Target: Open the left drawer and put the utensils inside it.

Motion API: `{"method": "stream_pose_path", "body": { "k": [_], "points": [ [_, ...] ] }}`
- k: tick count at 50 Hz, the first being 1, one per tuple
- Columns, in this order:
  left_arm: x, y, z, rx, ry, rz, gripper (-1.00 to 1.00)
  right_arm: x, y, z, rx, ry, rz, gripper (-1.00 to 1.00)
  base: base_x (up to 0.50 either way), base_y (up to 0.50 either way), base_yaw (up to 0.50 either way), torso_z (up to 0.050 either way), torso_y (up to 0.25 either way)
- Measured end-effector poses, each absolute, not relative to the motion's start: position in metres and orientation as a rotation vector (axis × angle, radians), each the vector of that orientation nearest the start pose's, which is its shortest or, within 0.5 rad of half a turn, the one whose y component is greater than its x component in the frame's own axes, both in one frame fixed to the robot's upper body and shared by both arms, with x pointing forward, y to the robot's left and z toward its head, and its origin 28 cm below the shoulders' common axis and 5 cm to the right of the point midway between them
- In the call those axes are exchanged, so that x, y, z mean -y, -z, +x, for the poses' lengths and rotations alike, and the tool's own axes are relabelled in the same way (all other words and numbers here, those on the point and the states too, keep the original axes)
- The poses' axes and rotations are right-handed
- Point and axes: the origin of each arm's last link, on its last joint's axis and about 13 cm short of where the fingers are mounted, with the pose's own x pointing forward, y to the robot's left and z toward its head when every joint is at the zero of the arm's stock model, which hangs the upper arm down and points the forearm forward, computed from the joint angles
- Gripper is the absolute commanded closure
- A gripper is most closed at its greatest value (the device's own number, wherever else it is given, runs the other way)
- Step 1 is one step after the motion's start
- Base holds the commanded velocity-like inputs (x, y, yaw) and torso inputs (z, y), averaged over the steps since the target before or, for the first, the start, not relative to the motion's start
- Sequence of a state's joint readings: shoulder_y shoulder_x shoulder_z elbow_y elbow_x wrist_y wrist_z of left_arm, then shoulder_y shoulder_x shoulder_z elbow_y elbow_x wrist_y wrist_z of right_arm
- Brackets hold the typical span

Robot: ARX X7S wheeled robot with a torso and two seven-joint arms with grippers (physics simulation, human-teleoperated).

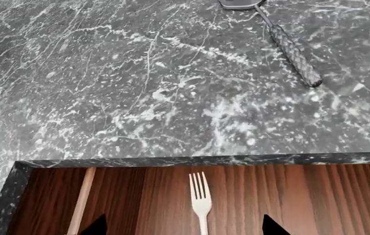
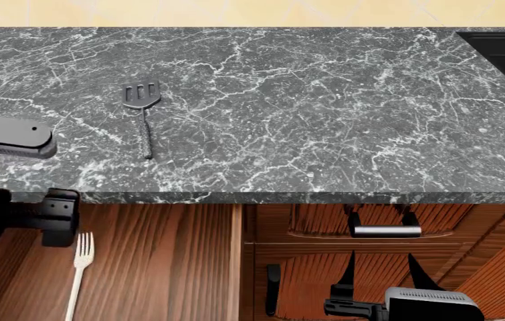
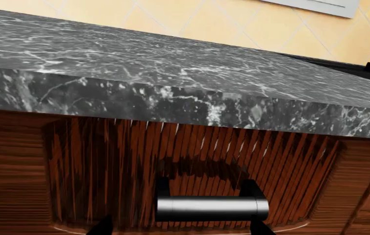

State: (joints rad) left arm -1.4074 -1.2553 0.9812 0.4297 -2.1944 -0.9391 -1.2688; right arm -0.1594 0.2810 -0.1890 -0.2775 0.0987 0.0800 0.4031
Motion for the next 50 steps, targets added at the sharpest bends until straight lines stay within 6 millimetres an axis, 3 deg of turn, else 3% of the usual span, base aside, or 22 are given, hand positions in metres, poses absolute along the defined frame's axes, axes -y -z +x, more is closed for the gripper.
{"method": "stream_pose_path", "body": {
  "k": [13,25,50],
  "points": [
    [-0.286,-0.31,0.197,-0.545,-0.213,0.287,-1.0,0.115,-0.033,0.171,0.028,0.16,-0.142,-1.0,0.0,0.0,0.0,0.0,0.0],
    [-0.277,-0.33,0.219,-0.508,-0.201,0.328,-1.0,0.115,-0.033,0.171,0.028,0.16,-0.142,-1.0,0.0,0.0,0.0,0.0,0.0],
    [-0.257,-0.336,0.275,-0.491,-0.093,0.28,-1.0,0.115,-0.033,0.171,0.028,0.16,-0.142,-1.0,0.0,0.0,0.0,0.0,0.0]
  ]
}}
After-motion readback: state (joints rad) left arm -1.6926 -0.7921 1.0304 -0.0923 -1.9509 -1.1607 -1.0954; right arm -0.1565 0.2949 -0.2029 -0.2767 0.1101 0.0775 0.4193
